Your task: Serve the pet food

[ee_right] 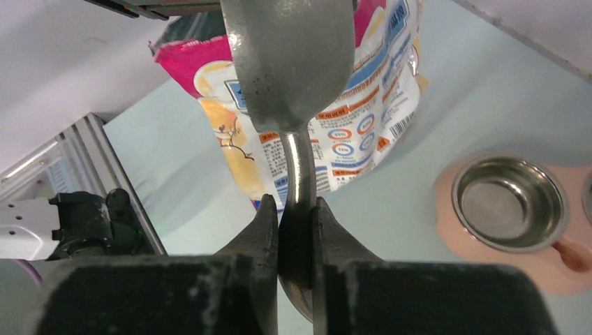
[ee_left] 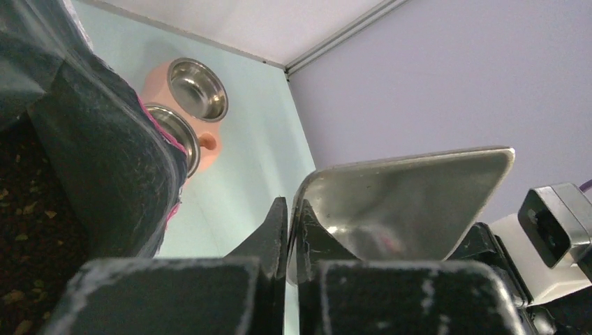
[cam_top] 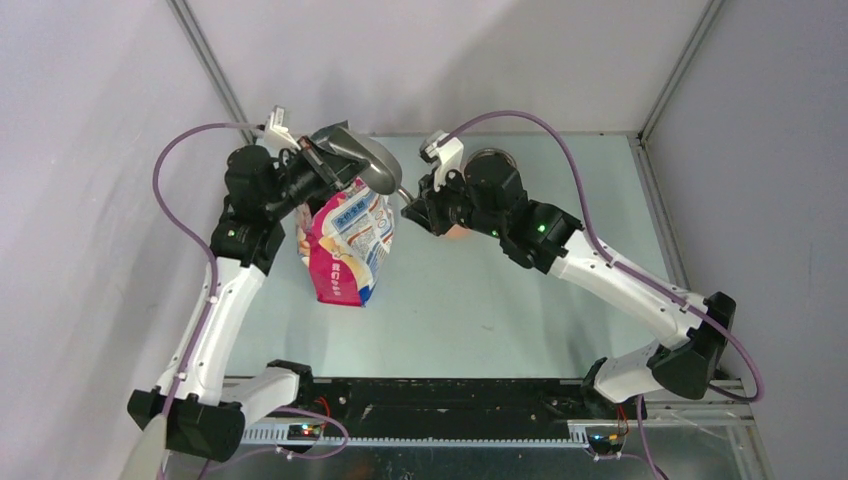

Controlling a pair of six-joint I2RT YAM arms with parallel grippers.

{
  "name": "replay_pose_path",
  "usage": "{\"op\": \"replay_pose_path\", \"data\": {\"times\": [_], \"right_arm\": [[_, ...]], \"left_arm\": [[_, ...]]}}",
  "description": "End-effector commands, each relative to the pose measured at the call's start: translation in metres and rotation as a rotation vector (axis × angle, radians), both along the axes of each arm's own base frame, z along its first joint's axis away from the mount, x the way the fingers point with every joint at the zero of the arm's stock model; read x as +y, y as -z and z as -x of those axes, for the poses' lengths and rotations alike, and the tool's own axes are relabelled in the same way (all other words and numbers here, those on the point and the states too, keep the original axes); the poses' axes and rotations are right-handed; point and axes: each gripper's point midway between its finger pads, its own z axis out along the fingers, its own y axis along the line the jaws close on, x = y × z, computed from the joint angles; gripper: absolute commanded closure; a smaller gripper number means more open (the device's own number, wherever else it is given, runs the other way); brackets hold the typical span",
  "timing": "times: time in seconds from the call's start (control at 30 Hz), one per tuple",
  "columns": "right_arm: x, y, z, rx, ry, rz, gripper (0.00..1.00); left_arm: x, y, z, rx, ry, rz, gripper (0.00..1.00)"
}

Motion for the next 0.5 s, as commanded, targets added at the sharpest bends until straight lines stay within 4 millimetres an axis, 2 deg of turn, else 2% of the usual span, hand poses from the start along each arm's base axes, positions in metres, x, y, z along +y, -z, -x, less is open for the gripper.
{"op": "replay_pose_path", "data": {"times": [0.0, 0.03, 0.07, 0.1, 0.13, 0.17, 0.2, 0.23, 0.27, 0.3, 0.33, 0.4, 0.47], "right_arm": [[0.010, -0.022, 0.019, -0.087, -0.150, -0.034, 1.00], [0.003, -0.020, 0.015, -0.096, -0.146, -0.015, 1.00], [-0.006, -0.025, 0.014, -0.106, -0.146, -0.017, 1.00], [-0.015, -0.025, 0.017, -0.114, -0.155, 0.000, 1.00], [-0.024, -0.023, 0.017, -0.111, -0.167, 0.009, 1.00], [-0.033, -0.023, 0.027, -0.110, -0.208, 0.025, 1.00], [-0.042, -0.018, 0.027, -0.104, -0.218, 0.041, 1.00], [-0.051, -0.015, 0.043, -0.092, -0.289, 0.061, 1.00], [-0.059, -0.010, 0.046, -0.082, -0.312, 0.079, 1.00], [-0.069, -0.002, 0.063, -0.070, -0.384, 0.112, 1.00], [-0.075, 0.003, 0.065, -0.059, -0.394, 0.133, 1.00], [-0.090, 0.015, 0.082, -0.013, -0.451, 0.161, 1.00], [-0.096, 0.023, 0.087, 0.026, -0.472, 0.158, 1.00]], "left_arm": [[-0.002, -0.032, 0.019, -0.151, 0.058, -0.033, 0.79], [0.003, -0.027, 0.023, -0.142, 0.043, -0.076, 0.68], [0.009, -0.022, 0.023, -0.198, 0.039, -0.178, 0.50], [0.016, -0.018, 0.029, -0.200, 0.023, -0.248, 0.44], [0.028, -0.004, 0.031, -0.233, 0.015, -0.393, 0.35], [0.036, -0.007, 0.038, -0.271, 0.002, -0.460, 0.33], [0.052, 0.000, 0.046, -0.321, -0.015, -0.614, 0.31], [0.061, 0.002, 0.049, -0.355, -0.025, -0.693, 0.31], [0.077, 0.003, 0.057, -0.419, -0.046, -0.834, 0.30], [0.084, 0.003, 0.061, -0.458, -0.054, -0.903, 0.30], [0.095, -0.001, 0.069, -0.539, -0.066, -1.014, 0.29], [0.102, -0.012, 0.079, -0.686, -0.068, -1.156, 0.28], [0.099, -0.028, 0.085, -0.838, -0.067, -1.247, 0.25]]}}
